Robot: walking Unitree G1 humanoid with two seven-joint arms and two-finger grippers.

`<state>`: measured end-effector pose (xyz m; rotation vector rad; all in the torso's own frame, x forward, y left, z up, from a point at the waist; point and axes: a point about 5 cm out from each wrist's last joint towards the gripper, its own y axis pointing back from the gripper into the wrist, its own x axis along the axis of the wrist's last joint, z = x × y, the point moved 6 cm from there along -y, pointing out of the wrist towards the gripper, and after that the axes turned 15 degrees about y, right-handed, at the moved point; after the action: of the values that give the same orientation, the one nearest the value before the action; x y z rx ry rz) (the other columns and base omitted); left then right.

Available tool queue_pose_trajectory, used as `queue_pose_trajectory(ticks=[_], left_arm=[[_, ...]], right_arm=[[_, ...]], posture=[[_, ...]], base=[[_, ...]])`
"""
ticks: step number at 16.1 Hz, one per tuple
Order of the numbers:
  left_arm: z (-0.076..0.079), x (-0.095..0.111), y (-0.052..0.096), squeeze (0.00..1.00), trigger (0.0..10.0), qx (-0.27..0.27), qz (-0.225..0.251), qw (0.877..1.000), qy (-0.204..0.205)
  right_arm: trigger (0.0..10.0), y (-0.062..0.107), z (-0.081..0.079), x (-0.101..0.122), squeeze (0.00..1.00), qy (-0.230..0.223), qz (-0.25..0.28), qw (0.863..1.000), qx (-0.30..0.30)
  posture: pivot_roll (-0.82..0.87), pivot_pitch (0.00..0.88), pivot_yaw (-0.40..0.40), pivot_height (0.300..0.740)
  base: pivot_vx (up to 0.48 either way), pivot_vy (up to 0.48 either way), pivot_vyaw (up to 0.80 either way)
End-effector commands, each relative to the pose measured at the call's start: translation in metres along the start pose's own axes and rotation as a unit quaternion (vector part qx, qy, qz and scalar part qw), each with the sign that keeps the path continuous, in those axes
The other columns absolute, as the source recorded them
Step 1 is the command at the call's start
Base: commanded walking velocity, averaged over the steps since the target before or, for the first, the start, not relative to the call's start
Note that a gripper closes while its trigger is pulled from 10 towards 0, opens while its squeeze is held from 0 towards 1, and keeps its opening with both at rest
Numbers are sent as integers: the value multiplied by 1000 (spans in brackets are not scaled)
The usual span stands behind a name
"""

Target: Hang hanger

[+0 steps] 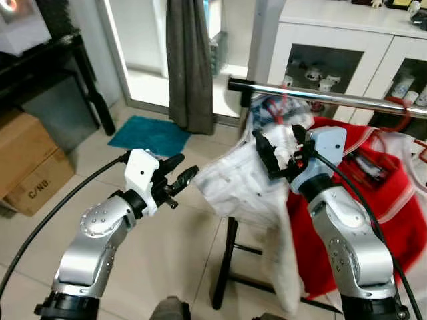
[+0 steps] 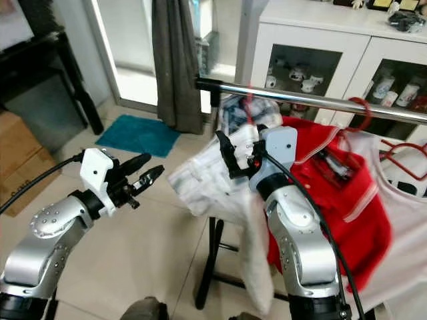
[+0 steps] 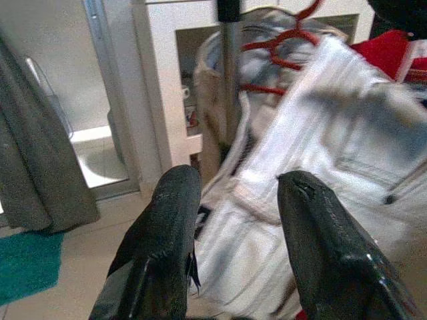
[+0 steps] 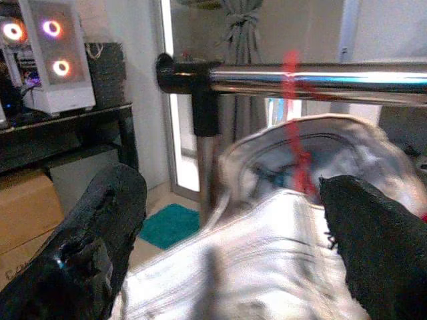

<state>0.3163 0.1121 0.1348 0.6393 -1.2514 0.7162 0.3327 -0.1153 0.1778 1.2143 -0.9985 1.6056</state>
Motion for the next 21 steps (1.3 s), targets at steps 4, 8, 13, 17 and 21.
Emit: queue_pose_trajectory(ticks=[4, 8, 13, 17, 21], left_arm=[[0, 3, -2, 0, 10000, -3, -1, 1000, -13], [0, 2, -1, 0, 10000, -1, -3, 1000, -15], [-1, 2, -1, 0, 10000, 2, 0, 1000, -15], [-3, 4, -1, 0, 10000, 9, 7, 1000, -11], [-8, 5, -5, 0, 10000, 34, 17, 999, -4]], right_arm=[[10000, 0, 0, -4, 0, 1, -8, 1000, 2], [10000, -1, -2, -5, 0, 14, -13, 1000, 4], [10000, -2, 0, -8, 0, 14, -20, 1000, 0], [10000, -4, 2, -11, 0, 16, -29, 999, -4], [10000, -3, 7, -22, 0, 27, -54, 998, -12]], posture=[[-3, 0, 16, 705], [0, 0, 12, 705], [-1, 0, 10, 705], [1, 0, 5, 705], [0, 0, 3, 705]], base=[[0, -272, 0], [0, -271, 0], [0, -271, 0], [0, -204, 0], [0, 0, 0]])
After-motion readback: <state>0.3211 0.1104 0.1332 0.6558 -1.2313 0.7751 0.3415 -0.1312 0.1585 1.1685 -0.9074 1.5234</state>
